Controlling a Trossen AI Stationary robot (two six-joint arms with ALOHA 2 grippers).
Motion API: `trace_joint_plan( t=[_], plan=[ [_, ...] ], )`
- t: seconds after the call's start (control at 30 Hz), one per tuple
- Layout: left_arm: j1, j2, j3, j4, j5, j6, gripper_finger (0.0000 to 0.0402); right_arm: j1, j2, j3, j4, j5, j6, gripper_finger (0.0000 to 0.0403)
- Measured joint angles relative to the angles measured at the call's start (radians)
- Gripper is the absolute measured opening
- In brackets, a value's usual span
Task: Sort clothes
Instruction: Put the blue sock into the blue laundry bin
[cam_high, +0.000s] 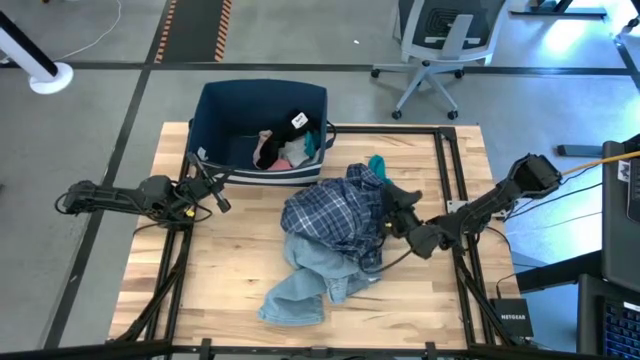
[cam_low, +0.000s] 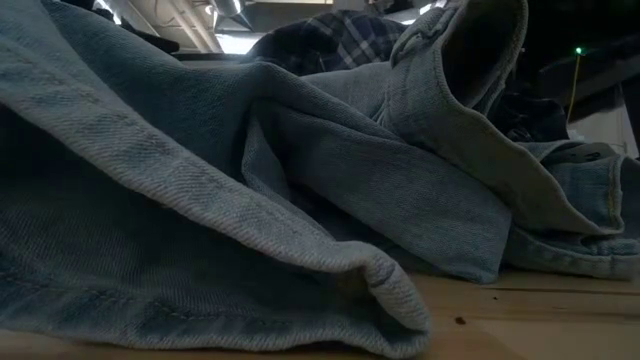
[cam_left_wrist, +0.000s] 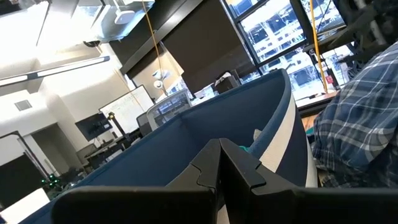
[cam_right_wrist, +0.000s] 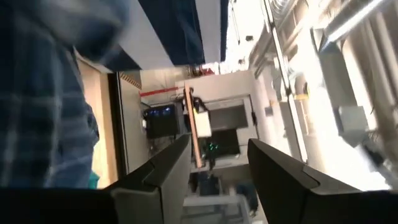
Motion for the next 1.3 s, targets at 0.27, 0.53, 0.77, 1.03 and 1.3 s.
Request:
trace_joint_plan(
  t=[0.27,0.53,0.77,1.03,1.3],
  plan=[
    [0.0,0.0,0.0,0.0,0.0,0.0,0.0001,-0.036,-0.055,-0.105,-0.001,0.01,0.192,0.0176],
    [0.0,0.0,0.0,0.0,0.0,0.0,0.0001,-0.057,-0.056,-0.174,-0.095,-0.371,0.51,0.0176],
    [0.0,0.0,0.0,0.0,0.0,0.0,0.0001,-0.094,-0.055,-0.174,-0.176,-0.797,0.678,0.0176],
    [0.0,0.0,0.0,0.0,0.0,0.0,0.0001,-0.093,-0.041,-0.1,-0.161,-1.06,0.675,0.0176],
    [0.0,0.0,0.0,0.0,0.0,0.0,0.0001,-0.092,-0.061,0.097,-0.554,-0.794,0.559,0.0176]
  ],
)
